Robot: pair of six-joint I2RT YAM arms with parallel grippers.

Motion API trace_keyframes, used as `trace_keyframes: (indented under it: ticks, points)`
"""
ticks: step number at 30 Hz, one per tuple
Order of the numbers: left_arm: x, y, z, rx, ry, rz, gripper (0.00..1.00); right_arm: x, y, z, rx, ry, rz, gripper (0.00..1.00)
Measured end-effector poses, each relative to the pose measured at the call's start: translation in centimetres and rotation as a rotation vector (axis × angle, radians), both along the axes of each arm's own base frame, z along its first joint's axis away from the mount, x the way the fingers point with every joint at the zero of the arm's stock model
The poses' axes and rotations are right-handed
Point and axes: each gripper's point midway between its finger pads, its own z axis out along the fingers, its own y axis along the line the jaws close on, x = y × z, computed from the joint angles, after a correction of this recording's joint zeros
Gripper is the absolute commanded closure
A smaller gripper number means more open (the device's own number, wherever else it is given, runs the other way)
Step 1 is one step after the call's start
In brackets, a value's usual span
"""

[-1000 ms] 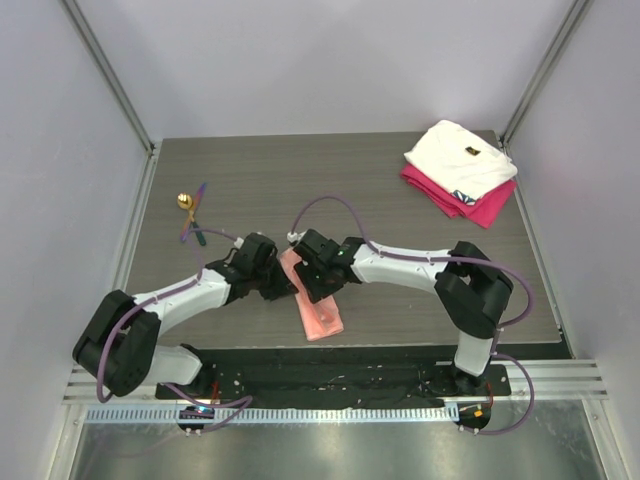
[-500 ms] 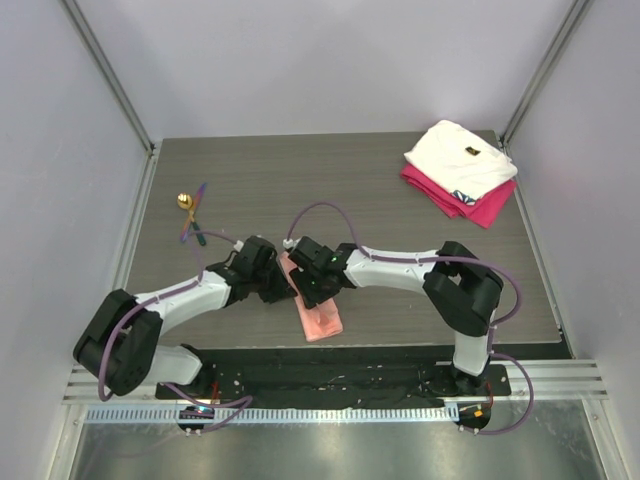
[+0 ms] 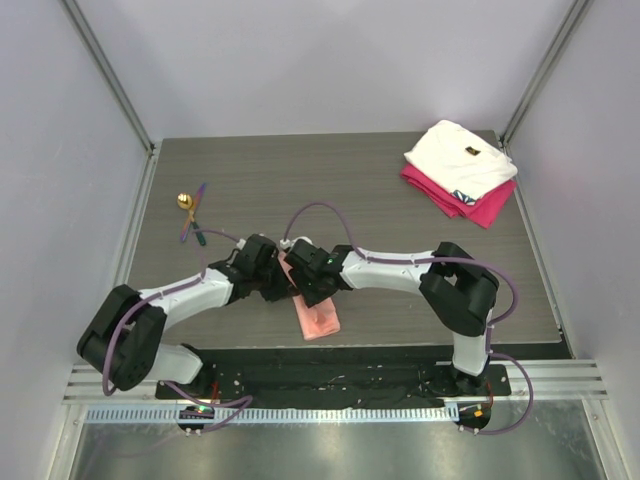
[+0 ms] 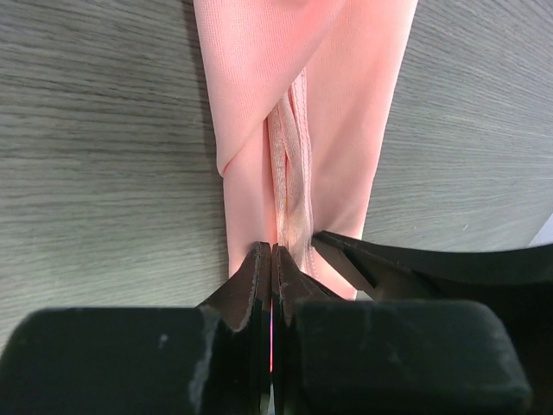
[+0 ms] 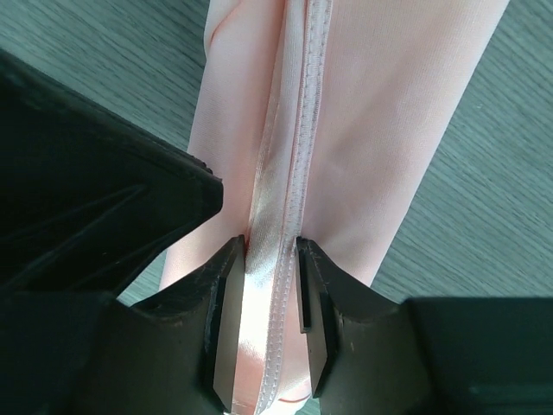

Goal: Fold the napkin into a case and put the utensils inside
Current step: Smooth out the smaller rectangle-folded napkin at the center of the board.

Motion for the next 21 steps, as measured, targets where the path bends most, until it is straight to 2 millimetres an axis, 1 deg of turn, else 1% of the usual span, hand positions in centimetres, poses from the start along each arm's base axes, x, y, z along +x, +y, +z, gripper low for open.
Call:
trace_keyframes:
  ticks: [8,11,12,14,17,21]
  points:
    - [0.2,-0.3,-0.4,-0.007,0.000,-0.004,0.99,0.3,-0.2,0.0,-0.017,-0.027,-0.019,0.67]
    - [0.0,-0.2,-0.8,-0.006,0.000,-0.004,0.99,0.4,-0.2,0.0,-0.021,-0.033,-0.027,0.66]
    - [-0.1,-0.1,-1.1,-0.005,0.002,-0.004,0.99,0.4,-0.2,0.0,-0.022,-0.036,-0.030,0.64]
    - [-0.6,0.2,-1.8,0.001,0.013,-0.004,1.00,0.3,-0.2,-0.1,-0.022,-0.040,-0.032,0.63]
    - [-0.6,0.0,-2.0,-0.025,0.010,-0.002,1.00,0.3,-0.1,-0.1,-0.024,-0.048,-0.040,0.63]
    - [-0.5,-0.3,-2.0,-0.054,-0.003,0.002,1.00,0.3,-0.1,-0.1,-0.029,-0.060,-0.050,0.70]
